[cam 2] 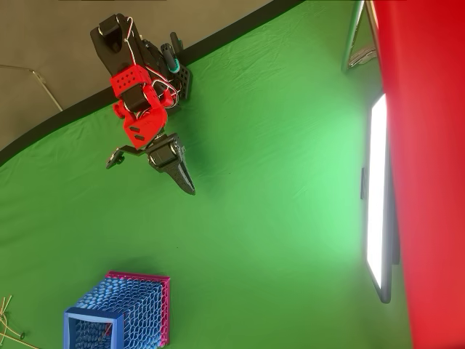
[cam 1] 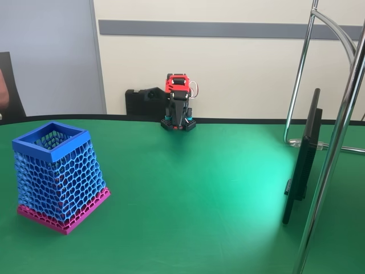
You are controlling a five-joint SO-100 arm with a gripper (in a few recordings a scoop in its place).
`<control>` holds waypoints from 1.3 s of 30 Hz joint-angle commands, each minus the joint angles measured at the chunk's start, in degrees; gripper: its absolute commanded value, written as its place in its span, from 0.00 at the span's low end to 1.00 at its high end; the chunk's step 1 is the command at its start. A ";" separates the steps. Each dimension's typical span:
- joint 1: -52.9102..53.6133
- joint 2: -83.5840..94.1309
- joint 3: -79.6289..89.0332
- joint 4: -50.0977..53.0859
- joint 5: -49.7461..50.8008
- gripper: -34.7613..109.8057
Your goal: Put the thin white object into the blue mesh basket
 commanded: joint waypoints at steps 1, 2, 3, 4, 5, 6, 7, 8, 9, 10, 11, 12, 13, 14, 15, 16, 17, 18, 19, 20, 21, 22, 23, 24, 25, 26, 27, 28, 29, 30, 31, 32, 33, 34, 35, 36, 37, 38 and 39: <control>0.18 1.05 0.44 3.69 -0.35 0.24; 0.18 1.58 0.44 5.45 -0.26 0.24; 0.18 2.55 0.44 7.29 0.09 0.24; 0.00 3.96 0.44 9.67 0.44 0.25; -0.26 5.71 0.44 12.13 0.79 0.25; -0.53 7.29 0.44 14.33 0.97 0.25; -0.70 7.29 0.44 14.94 0.97 0.25; -0.88 7.29 0.44 15.73 1.05 0.25; -0.88 7.21 0.44 16.35 1.14 0.25; -0.88 7.21 0.44 17.05 1.23 0.25; -0.97 7.21 0.44 17.84 1.41 0.25; -0.97 7.29 0.44 17.93 1.49 0.25; -0.97 7.29 0.44 17.93 1.58 0.25; -0.97 7.29 0.44 18.11 1.67 0.25; -0.97 7.29 0.44 18.19 1.67 0.25; -0.97 7.29 0.44 18.19 1.67 0.25; -0.97 7.29 0.44 18.19 1.67 0.25; -0.97 7.29 0.44 18.28 1.67 0.25; -0.97 7.29 0.44 18.37 1.85 0.26; -0.97 7.29 0.44 18.37 1.93 0.27; -0.97 7.29 0.44 18.37 2.02 0.28; -0.97 7.29 0.44 18.37 1.93 0.28; -0.97 7.29 0.44 18.37 1.93 0.29; -0.97 7.29 0.44 18.37 1.93 0.29; -0.97 7.29 0.44 18.37 1.93 0.28; -0.97 7.29 0.44 18.37 1.93 0.28; -0.97 7.29 0.44 18.37 1.93 0.27; -0.97 7.29 0.44 18.37 1.93 0.27; -0.97 7.29 0.44 18.37 1.93 0.27; -0.97 7.29 0.44 18.37 1.93 0.26; -0.97 7.29 0.44 18.37 1.93 0.26; -0.97 7.29 0.44 18.37 1.93 0.26; -0.97 7.29 0.44 18.37 1.93 0.26; -0.97 7.29 0.44 18.37 1.93 0.26; -0.97 7.29 0.44 18.37 1.93 0.26; -0.97 7.29 0.44 18.37 1.93 0.26; -0.97 7.29 0.44 18.37 1.93 0.26; -0.97 7.29 0.44 18.37 1.93 0.26; -0.97 7.29 0.44 18.37 1.93 0.26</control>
